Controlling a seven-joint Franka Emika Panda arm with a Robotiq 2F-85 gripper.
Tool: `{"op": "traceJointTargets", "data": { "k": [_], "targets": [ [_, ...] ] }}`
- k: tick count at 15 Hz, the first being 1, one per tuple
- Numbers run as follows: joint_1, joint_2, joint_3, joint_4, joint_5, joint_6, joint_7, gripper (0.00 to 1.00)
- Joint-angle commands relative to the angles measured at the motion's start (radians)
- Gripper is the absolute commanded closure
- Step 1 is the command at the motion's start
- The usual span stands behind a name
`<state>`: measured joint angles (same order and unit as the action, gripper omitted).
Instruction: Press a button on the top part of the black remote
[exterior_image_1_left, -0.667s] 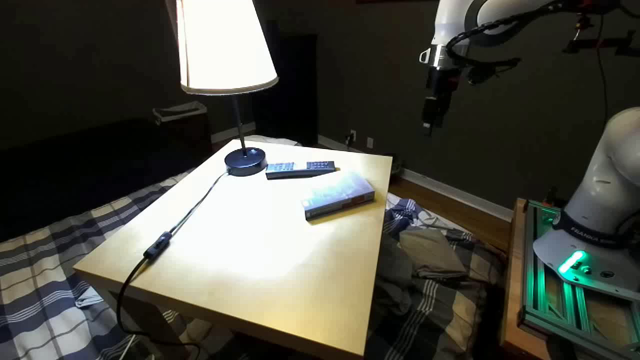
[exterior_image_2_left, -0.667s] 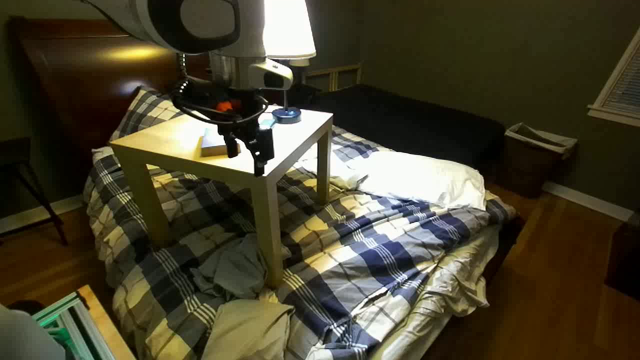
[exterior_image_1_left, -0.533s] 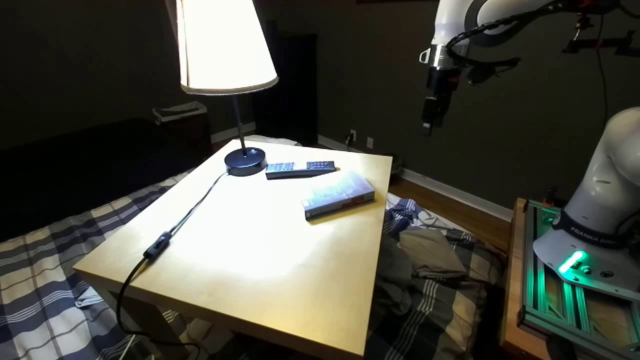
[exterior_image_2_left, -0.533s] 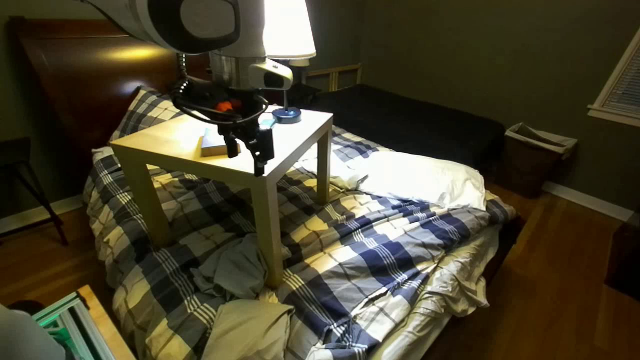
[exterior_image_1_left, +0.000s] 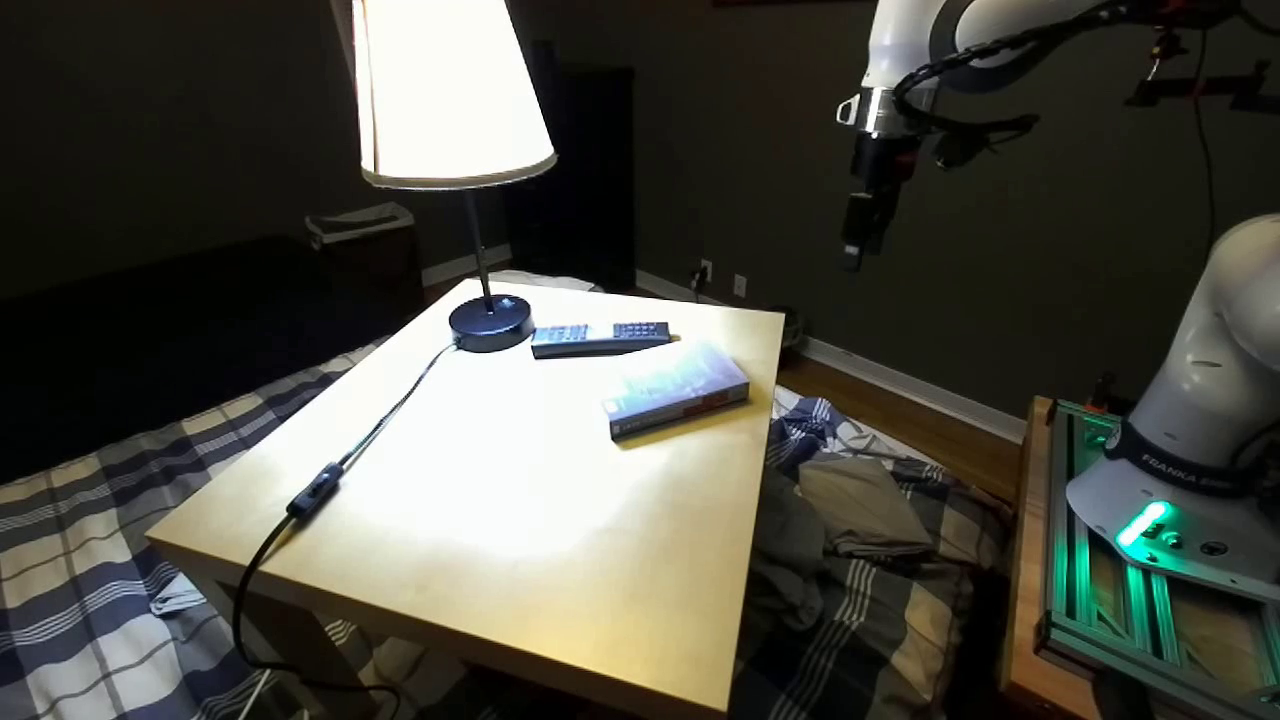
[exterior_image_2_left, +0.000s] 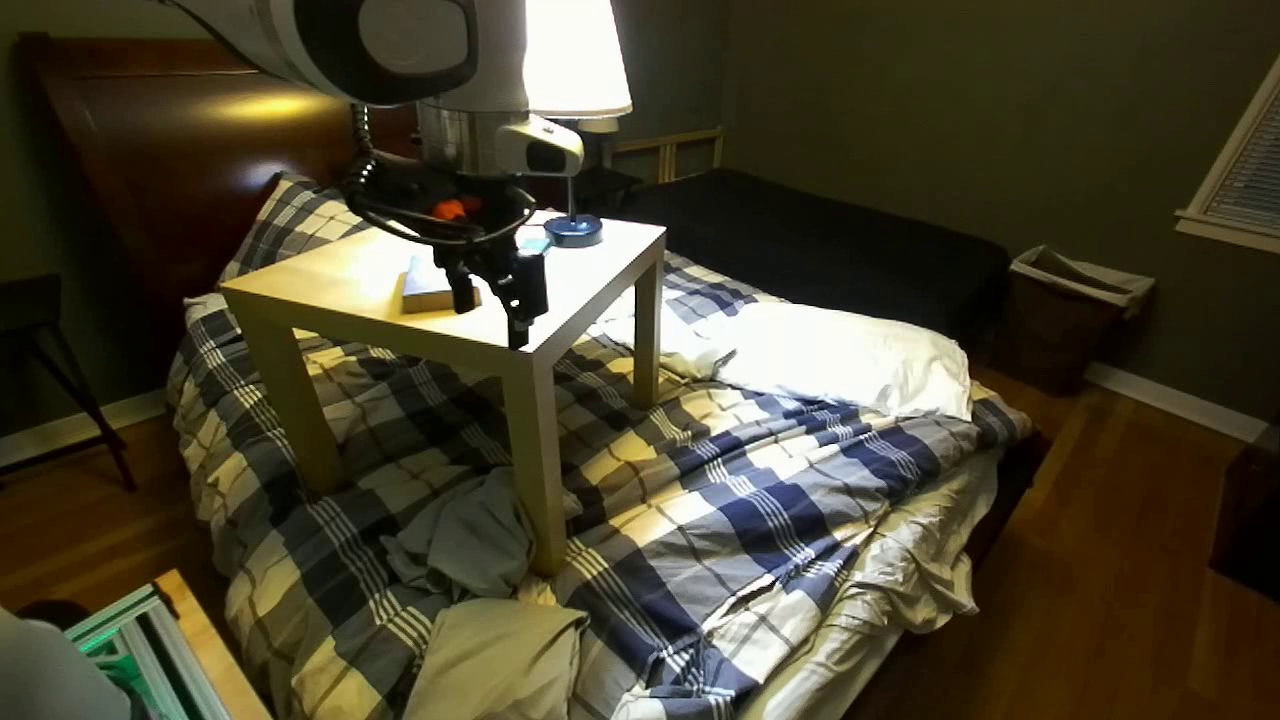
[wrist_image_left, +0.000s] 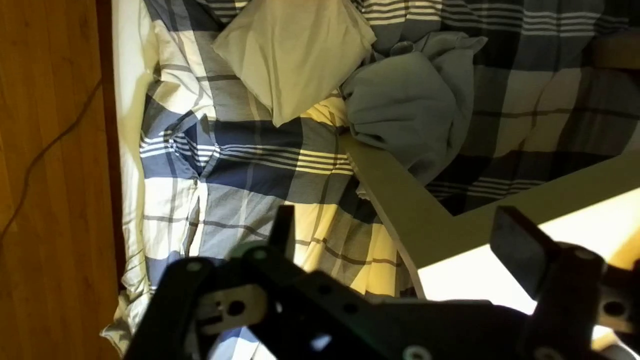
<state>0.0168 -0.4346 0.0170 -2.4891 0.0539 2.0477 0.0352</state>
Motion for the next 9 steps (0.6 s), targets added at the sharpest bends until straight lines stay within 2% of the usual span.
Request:
{"op": "traceJointTargets", "data": {
  "k": [1, 5, 9],
  "targets": [
    [0.066, 0.031, 0.048, 0.034, 0.045, 0.054, -0.014, 0.0],
    [0.168, 0.11, 0.129, 0.116, 0.106, 0.125, -0.03, 0.0],
    [0.215, 0.234, 0.18, 0.218, 0.1, 0.293, -0.056, 0.0]
  ]
}}
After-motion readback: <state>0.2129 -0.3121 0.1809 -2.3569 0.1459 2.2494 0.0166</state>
